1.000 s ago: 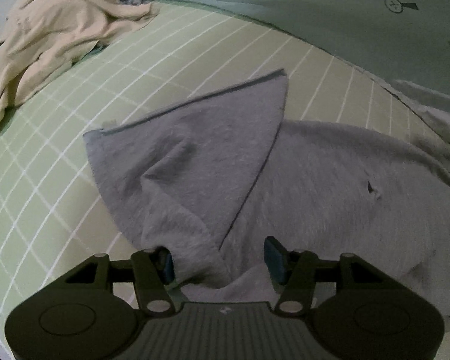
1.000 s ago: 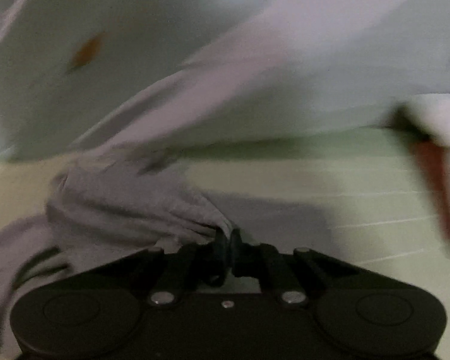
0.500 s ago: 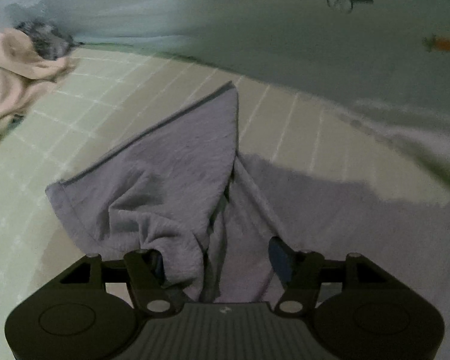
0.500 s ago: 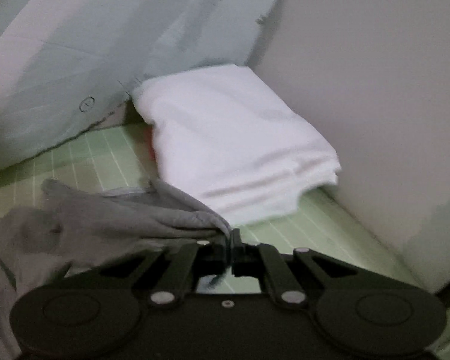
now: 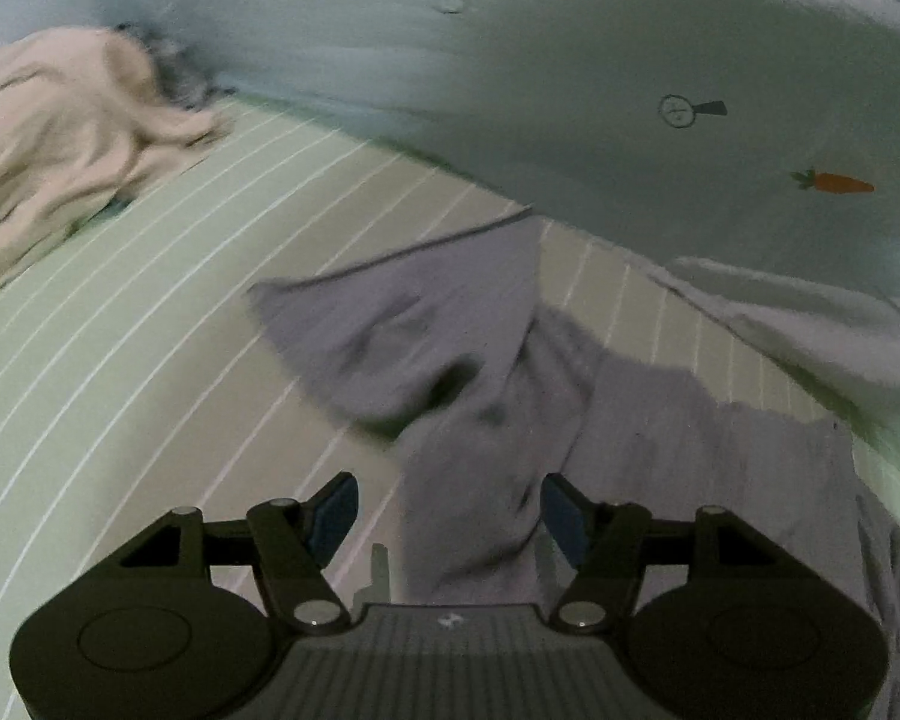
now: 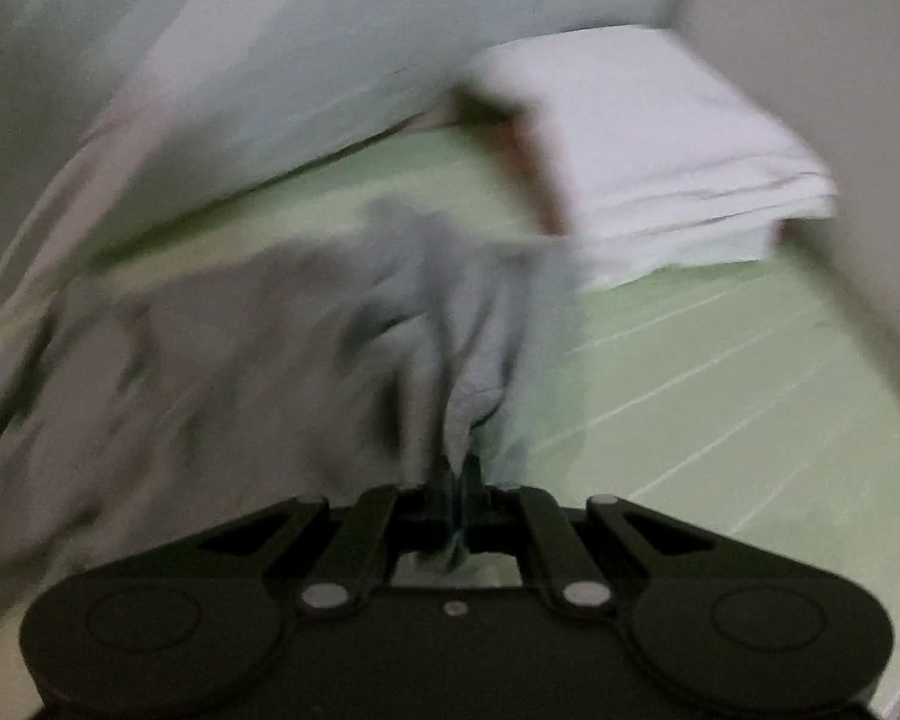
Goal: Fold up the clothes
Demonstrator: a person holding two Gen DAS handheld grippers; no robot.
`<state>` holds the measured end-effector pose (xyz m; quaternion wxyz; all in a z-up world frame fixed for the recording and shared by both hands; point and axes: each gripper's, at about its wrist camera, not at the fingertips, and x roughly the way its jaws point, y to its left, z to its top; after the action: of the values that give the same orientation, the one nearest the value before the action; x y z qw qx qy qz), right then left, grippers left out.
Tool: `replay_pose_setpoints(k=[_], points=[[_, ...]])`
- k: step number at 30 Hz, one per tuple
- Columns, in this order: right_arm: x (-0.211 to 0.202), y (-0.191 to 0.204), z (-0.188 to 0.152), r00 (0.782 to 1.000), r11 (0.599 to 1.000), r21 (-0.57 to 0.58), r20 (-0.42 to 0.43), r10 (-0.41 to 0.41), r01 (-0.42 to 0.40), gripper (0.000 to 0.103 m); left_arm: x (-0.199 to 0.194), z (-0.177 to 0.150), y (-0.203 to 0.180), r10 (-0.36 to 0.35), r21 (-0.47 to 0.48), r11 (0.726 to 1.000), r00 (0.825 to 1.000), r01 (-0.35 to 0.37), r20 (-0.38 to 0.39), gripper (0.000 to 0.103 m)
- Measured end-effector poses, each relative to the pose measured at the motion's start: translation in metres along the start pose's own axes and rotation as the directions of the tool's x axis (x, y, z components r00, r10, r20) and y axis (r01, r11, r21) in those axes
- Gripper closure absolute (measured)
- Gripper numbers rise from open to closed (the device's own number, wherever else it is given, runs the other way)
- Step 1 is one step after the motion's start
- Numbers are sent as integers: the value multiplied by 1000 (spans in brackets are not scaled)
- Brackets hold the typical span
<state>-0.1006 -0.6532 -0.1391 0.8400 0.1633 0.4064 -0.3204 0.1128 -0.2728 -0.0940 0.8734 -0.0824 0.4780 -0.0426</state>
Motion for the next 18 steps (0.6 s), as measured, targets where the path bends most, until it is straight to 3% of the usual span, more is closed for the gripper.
replay_pose_setpoints(k=[4,8,12,15,18], points=[[-9,41,-21,983,983,-59,-57,173,-176,100,-24,-25,25,1,-6,1000,1000,-1,-17,35],[-21,86,-38,961,948,-163,-87,262,-273,100,-44,-42,48,1,6,1000,1000,0,-30,35],[-24,127,-50,932,920,-166,-137,336,-356,100,-52,-45,72,-3,8,1000,999,4,-51,35],[-31,163,-57,896,889,-144,-170,410,-434,100,-54,-37,84,-9,18,1000,998,10,-59,35],[-37,199,-59,843,843,-107,-190,504,-528,100,-54,-26,87,-12,41,999,999,14,-49,35]])
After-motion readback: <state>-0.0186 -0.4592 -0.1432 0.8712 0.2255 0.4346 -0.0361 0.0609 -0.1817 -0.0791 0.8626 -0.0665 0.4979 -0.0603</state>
